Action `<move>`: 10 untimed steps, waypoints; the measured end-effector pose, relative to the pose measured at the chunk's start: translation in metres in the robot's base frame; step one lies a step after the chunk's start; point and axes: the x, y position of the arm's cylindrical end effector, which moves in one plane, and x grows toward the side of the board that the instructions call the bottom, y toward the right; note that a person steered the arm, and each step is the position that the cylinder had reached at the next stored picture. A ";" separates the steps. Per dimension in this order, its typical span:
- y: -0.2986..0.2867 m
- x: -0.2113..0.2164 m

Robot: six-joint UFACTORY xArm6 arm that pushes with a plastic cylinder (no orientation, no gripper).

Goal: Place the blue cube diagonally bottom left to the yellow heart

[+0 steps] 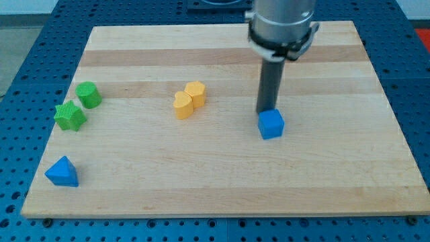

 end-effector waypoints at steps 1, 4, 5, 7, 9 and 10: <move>-0.015 0.023; 0.062 -0.054; 0.083 -0.062; 0.084 -0.056; 0.000 0.038; -0.021 0.065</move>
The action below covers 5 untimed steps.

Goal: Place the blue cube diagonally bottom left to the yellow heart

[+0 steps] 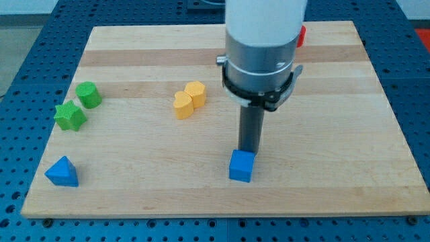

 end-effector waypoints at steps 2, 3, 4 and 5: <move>0.065 0.004; 0.071 0.004; 0.073 0.004; 0.075 0.004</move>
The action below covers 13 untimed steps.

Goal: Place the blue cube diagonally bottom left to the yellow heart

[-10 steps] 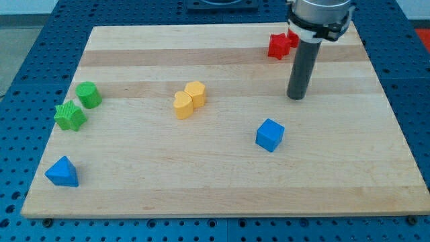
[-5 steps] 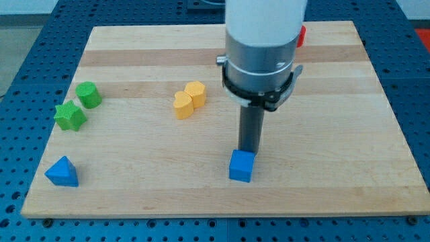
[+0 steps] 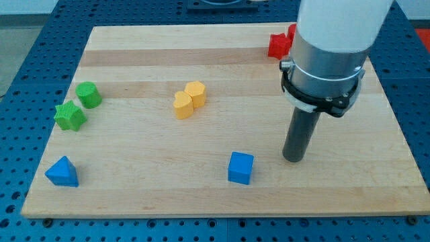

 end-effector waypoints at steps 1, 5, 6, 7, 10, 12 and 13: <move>0.002 0.000; 0.054 -0.005; 0.054 0.010; -0.066 0.031; -0.190 0.032; -0.192 0.032; -0.201 0.032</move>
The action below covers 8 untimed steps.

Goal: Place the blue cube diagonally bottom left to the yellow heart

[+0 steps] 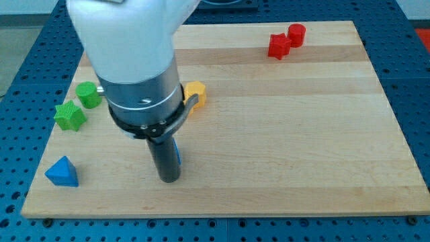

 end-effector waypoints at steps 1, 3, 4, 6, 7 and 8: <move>-0.019 -0.001; -0.010 -0.001; 0.060 -0.008; -0.012 -0.038; -0.059 -0.038; -0.040 -0.053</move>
